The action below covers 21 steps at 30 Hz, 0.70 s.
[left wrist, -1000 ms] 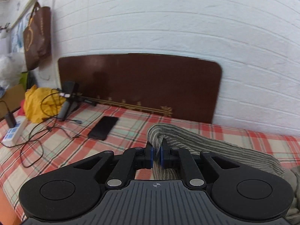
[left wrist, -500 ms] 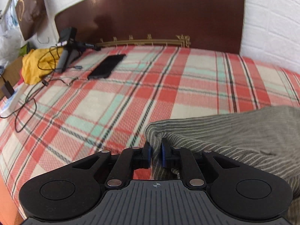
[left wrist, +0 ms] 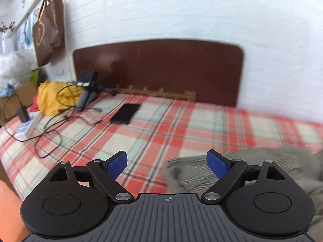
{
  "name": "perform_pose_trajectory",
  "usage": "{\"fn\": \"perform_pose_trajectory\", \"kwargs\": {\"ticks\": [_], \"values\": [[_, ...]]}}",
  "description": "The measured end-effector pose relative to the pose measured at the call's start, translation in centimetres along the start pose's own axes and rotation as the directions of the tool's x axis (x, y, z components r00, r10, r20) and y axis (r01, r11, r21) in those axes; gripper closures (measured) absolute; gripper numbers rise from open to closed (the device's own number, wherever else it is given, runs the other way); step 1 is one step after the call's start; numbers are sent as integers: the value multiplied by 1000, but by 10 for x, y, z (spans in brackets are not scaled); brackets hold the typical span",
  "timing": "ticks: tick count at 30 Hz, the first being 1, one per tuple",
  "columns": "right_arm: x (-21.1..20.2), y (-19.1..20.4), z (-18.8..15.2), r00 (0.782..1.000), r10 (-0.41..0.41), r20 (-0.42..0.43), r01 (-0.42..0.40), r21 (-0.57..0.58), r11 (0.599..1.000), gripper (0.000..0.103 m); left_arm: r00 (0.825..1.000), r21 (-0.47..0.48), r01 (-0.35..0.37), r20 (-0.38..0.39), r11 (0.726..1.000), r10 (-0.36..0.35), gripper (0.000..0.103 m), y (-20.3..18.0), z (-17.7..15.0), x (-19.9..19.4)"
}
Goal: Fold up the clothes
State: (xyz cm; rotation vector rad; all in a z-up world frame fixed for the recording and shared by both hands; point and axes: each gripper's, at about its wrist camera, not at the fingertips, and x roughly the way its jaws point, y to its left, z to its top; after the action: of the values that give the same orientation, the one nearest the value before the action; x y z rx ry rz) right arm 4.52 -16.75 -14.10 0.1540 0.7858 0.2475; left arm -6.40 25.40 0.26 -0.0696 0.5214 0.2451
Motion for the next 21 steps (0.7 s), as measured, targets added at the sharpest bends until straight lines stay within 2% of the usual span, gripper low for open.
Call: {"fn": "perform_pose_trajectory", "kwargs": {"ticks": [2, 4, 5, 8, 13, 18, 21], "values": [[9, 1, -2, 1000, -6, -18, 6, -10, 1000, 36, 998, 22, 55, 19, 998, -55, 6, -16, -2, -11], [20, 3, -4, 996, -8, -84, 7, -18, 1000, 76, 994, 60, 98, 33, 993, -100, 6, -33, -5, -19], [25, 1, -4, 993, 4, -118, -5, -5, 1000, 91, 993, 95, 107, 36, 990, -110, 6, -44, -7, -19], [13, -5, -3, 996, 29, -87, -26, 34, 999, 92, 989, 194, 132, 41, 972, -142, 6, -75, -15, -20], [-49, -29, 15, 994, 67, 81, -76, 109, 991, 92, 979, 303, 179, 42, 936, -201, 6, -111, -19, -21], [-128, -67, 34, 958, 70, 279, -126, 188, 974, 92, 970, 318, 215, 44, 923, -241, 6, -129, -18, -22], [-171, -90, 31, 928, 26, 371, -114, 217, 969, 93, 967, 319, 226, 43, 921, -252, 6, -135, -18, -22]]}}
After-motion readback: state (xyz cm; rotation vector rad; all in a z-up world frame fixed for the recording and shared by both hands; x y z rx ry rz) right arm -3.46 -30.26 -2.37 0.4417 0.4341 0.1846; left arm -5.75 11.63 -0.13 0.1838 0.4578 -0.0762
